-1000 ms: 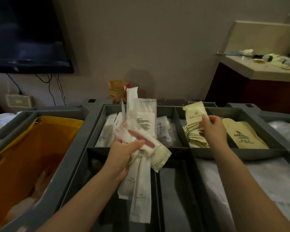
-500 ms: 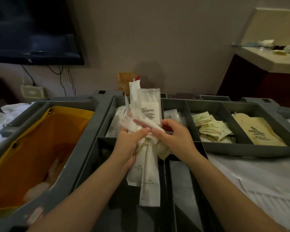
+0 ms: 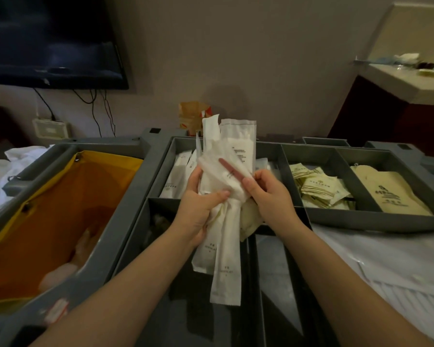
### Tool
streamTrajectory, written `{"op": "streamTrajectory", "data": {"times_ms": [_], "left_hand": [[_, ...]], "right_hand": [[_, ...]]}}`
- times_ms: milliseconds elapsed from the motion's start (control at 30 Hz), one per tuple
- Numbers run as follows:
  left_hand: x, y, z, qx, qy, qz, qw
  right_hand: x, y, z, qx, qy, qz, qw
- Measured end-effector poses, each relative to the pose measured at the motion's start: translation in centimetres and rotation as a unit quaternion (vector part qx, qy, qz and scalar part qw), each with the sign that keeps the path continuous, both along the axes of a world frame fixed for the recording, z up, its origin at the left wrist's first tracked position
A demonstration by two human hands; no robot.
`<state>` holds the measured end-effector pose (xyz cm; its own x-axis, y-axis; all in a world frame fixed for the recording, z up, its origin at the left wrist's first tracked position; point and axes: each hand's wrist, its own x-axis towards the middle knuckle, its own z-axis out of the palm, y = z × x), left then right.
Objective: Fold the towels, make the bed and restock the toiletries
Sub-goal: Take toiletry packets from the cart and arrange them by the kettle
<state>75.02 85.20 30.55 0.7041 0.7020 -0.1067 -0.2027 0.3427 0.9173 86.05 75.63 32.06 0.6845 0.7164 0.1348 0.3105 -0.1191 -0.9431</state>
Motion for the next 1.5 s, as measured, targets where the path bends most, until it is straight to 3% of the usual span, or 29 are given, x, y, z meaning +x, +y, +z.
{"op": "streamTrajectory", "data": {"times_ms": [400, 600, 833, 967, 1033, 1100, 1200, 1267, 1367, 1433, 1500], "left_hand": [[0.1, -0.2, 0.1, 0.087, -0.022, 0.008, 0.996], [-0.2, 0.1, 0.7, 0.036, -0.075, 0.016, 0.996], [-0.3, 0.3, 1.1, -0.029, -0.102, -0.023, 0.994], [-0.2, 0.2, 0.6, -0.017, -0.075, -0.026, 0.997], [-0.1, 0.3, 0.6, -0.061, -0.069, 0.001, 0.996], [0.0, 0.6, 0.5, -0.114, -0.077, 0.011, 0.990], [-0.1, 0.7, 0.3, -0.114, -0.058, -0.008, 0.992], [-0.1, 0.6, 0.3, -0.101, -0.046, -0.016, 0.994], [-0.1, 0.8, 0.5, -0.114, -0.052, 0.027, 0.992], [-0.3, 1.6, 0.8, -0.130, -0.058, 0.079, 0.987], [-0.7, 2.6, 1.0, -0.138, -0.063, 0.121, 0.981]], "right_hand": [[1.5, -1.3, 1.5, 0.006, 0.060, 0.048, 0.997], [2.0, -2.0, 2.1, 0.065, 0.062, 0.030, 0.996], [1.9, -1.6, 2.5, 0.136, 0.149, 0.066, 0.977], [1.1, -1.5, 2.6, 0.209, 0.265, 0.087, 0.937], [1.1, -1.9, 2.9, 0.241, 0.301, 0.085, 0.919], [1.2, -2.2, 2.8, 0.230, 0.301, 0.070, 0.923], [1.2, -1.9, 2.1, 0.186, 0.279, 0.060, 0.940], [1.1, -1.6, 1.9, 0.187, 0.288, 0.034, 0.939], [2.4, -1.9, 1.9, 0.249, 0.367, -0.095, 0.891], [3.7, -2.4, 1.6, 0.227, 0.363, -0.197, 0.882], [4.7, -2.5, 0.7, 0.173, 0.329, -0.243, 0.896]]}}
